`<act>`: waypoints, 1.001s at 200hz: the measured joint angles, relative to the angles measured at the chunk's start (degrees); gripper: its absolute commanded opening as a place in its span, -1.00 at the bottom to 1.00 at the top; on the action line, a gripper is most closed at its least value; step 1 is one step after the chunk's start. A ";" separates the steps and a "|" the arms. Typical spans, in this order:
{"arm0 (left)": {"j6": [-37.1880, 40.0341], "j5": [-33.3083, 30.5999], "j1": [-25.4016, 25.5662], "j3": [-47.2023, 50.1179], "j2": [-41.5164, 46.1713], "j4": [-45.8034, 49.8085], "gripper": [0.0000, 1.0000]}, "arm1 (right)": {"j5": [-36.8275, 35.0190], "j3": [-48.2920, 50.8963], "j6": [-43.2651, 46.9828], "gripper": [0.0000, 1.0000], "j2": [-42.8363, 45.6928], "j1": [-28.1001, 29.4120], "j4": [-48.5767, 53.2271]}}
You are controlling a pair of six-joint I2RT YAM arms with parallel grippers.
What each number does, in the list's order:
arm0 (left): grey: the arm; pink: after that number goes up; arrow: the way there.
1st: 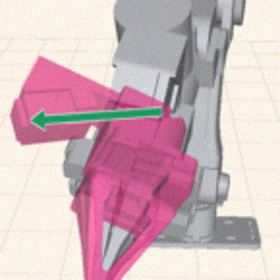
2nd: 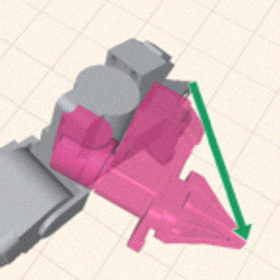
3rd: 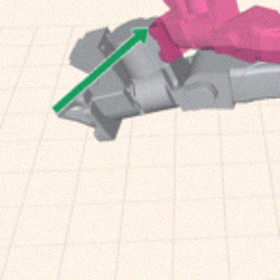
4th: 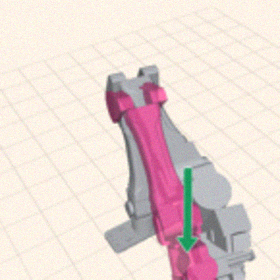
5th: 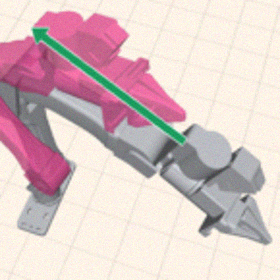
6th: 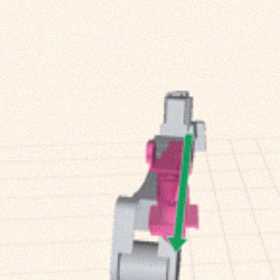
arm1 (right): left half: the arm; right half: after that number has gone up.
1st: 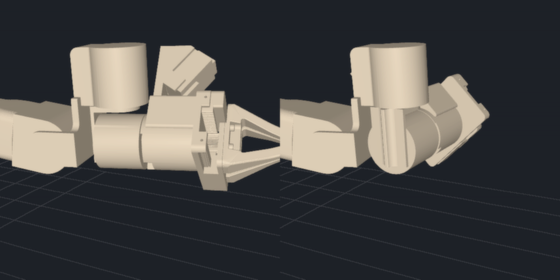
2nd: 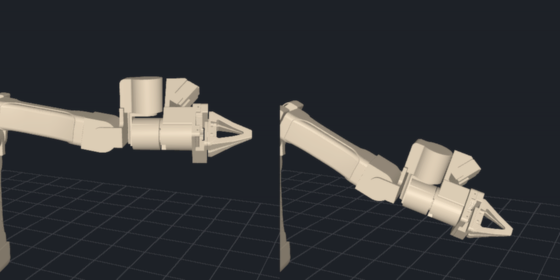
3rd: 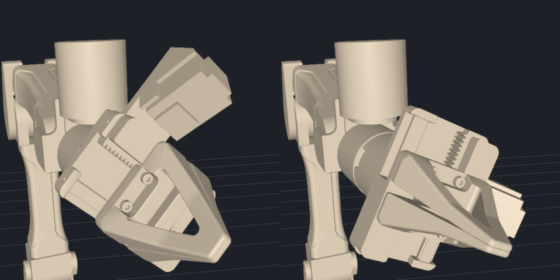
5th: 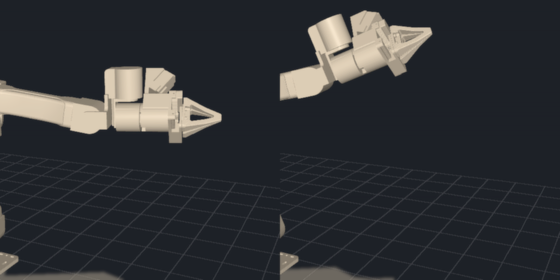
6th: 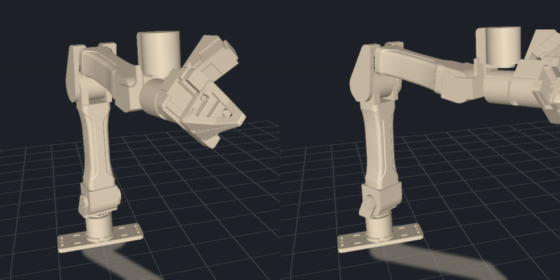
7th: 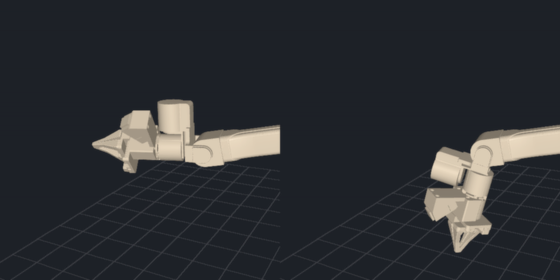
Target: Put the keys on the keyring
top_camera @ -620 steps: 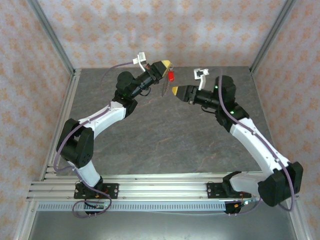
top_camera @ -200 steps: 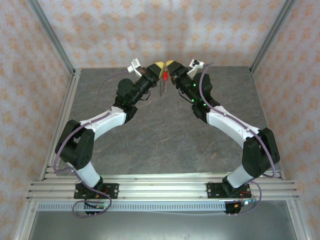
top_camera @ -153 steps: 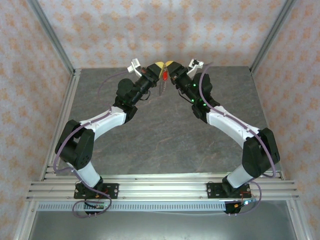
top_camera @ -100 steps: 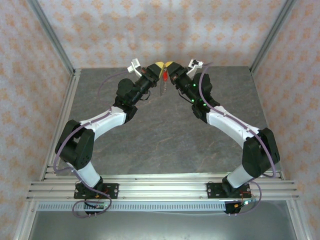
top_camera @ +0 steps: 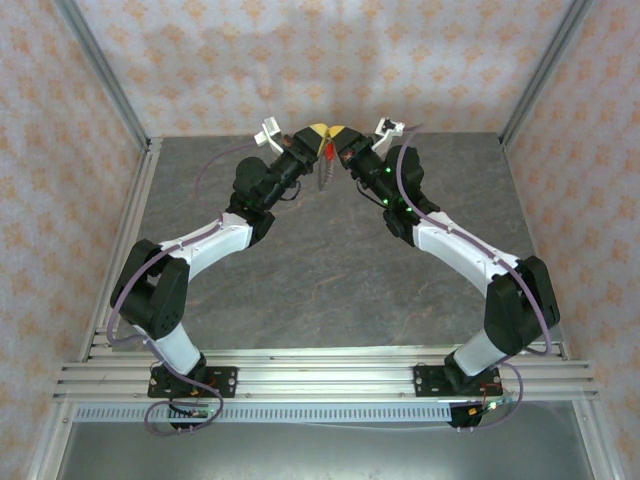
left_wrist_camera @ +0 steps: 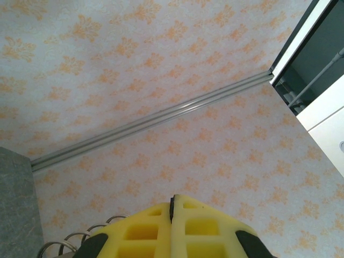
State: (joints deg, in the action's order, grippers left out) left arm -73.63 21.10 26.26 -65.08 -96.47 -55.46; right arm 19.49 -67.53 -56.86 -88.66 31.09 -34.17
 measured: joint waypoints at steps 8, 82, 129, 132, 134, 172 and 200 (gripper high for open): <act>0.02 -0.02 0.00 0.00 0.00 0.04 -1.00 | 0.00 -0.11 0.17 -1.00 0.00 0.00 0.20; 2.47 0.57 0.00 -0.90 0.79 4.98 -0.39 | 3.58 -0.98 0.94 -1.00 -0.07 -2.19 2.25; 4.87 1.40 -0.07 -3.45 1.62 9.38 0.16 | 8.35 -3.93 -1.03 -1.00 -3.34 -7.23 1.70; 5.01 1.49 -0.11 -3.63 1.62 9.64 0.18 | 8.76 -4.09 -1.22 -1.00 -3.58 -7.43 1.73; 4.98 1.53 -0.15 -3.76 1.62 9.86 0.19 | 8.92 -4.17 -1.20 -1.00 -3.74 -7.61 1.75; 7.13 4.59 -2.10 -7.63 1.57 16.04 0.32 | 14.10 -7.56 -1.42 -1.00 -6.43 -9.88 3.08; 9.01 8.83 -4.61 -13.40 0.44 19.74 0.38 | 18.91 -12.55 -1.38 -1.00 -9.20 -11.96 4.90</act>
State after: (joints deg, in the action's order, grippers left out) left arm -64.62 29.93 21.65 -78.48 -96.03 -35.73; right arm 38.39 -80.07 -58.24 -97.86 19.14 -29.28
